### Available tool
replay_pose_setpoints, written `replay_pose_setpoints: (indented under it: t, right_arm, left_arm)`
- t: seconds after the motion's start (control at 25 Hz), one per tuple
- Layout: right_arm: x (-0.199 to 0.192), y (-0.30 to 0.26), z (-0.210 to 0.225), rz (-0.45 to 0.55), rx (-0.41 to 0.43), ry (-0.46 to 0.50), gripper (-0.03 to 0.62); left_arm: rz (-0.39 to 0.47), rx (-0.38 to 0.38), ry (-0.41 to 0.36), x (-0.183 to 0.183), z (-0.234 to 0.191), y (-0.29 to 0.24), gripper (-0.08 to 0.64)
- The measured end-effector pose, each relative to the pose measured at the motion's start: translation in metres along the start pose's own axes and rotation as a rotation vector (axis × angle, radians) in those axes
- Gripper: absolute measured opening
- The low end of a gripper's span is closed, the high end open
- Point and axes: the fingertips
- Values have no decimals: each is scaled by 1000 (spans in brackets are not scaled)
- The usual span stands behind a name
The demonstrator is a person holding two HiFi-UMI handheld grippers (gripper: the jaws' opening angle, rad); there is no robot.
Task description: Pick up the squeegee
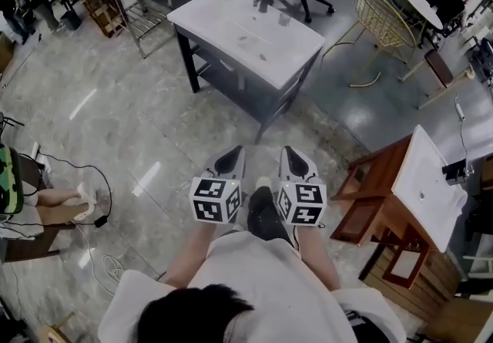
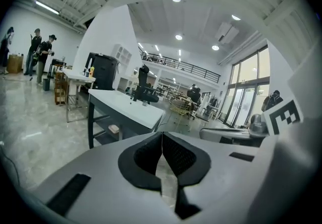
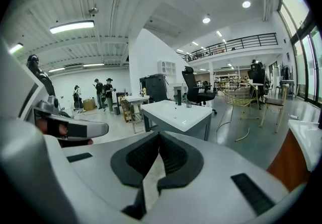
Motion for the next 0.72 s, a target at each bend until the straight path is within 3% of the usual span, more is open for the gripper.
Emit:
replay_pose_setpoints:
  t: [0.48, 0.72]
  right_arm:
    - [31, -64, 26, 23, 54, 56, 26]
    - [48, -105, 48, 16, 94, 65, 26]
  left_arm:
    - [24, 66, 31, 23, -19, -60, 28]
    - [13, 61, 0, 44, -18, -105, 28]
Point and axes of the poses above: the fingertips, and each gripper's own axes: y backward along the fingers, z to its right, x out of its top, and after that the axes turned 2 degrees about y, right-handed
